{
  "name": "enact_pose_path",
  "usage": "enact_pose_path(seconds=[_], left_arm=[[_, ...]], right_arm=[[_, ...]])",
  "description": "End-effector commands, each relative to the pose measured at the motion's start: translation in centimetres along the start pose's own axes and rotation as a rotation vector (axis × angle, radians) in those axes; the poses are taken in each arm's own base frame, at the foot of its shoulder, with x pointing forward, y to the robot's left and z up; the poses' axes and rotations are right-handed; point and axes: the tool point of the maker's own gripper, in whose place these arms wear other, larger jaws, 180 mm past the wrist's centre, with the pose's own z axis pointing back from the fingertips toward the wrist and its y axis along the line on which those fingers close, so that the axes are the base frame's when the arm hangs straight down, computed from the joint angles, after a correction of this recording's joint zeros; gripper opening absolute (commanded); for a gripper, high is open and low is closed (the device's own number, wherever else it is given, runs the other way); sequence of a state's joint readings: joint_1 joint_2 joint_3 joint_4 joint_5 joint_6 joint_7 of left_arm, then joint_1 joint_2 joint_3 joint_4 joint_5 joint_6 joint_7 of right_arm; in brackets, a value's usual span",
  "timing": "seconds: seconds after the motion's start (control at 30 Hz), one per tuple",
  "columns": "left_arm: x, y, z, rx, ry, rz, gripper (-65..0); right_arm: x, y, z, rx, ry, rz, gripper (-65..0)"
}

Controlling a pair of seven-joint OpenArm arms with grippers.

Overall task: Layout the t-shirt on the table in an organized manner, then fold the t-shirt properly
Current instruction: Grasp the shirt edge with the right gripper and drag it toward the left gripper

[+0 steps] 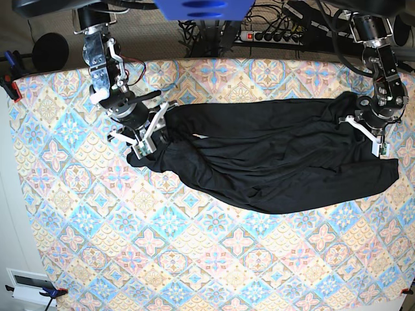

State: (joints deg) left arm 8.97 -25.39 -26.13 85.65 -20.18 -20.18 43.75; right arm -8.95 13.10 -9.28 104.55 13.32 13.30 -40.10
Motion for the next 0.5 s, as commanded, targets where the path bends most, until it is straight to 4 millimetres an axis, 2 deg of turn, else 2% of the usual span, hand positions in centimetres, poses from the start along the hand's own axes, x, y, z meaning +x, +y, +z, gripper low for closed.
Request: enact_pose_path(seconds=[0.0,0.13,0.23,0.47], left_arm=[[1.6,0.4,0.4,0.007,-0.045,-0.014,-65.0],[1.6,0.4,0.4,0.006,-0.043,-0.013,-65.0],[1.6,0.4,0.4,0.006,-0.043,-0.013,-65.0],[1.6,0.4,0.4,0.005,-0.044,-0.012,-65.0]], right_arm=[[1.5,-0.1,0.2,0.001,-0.049,0.009,-46.1],[3.2,-0.6,0.0,-0.006,-0.092,0.021,-45.6],[5.7,-1.7,-0.5,-0.023,-0.138,0.042,-45.9],[5.8,-3.3,-2.3,-0.041,-0.111,0.029,-45.6]])
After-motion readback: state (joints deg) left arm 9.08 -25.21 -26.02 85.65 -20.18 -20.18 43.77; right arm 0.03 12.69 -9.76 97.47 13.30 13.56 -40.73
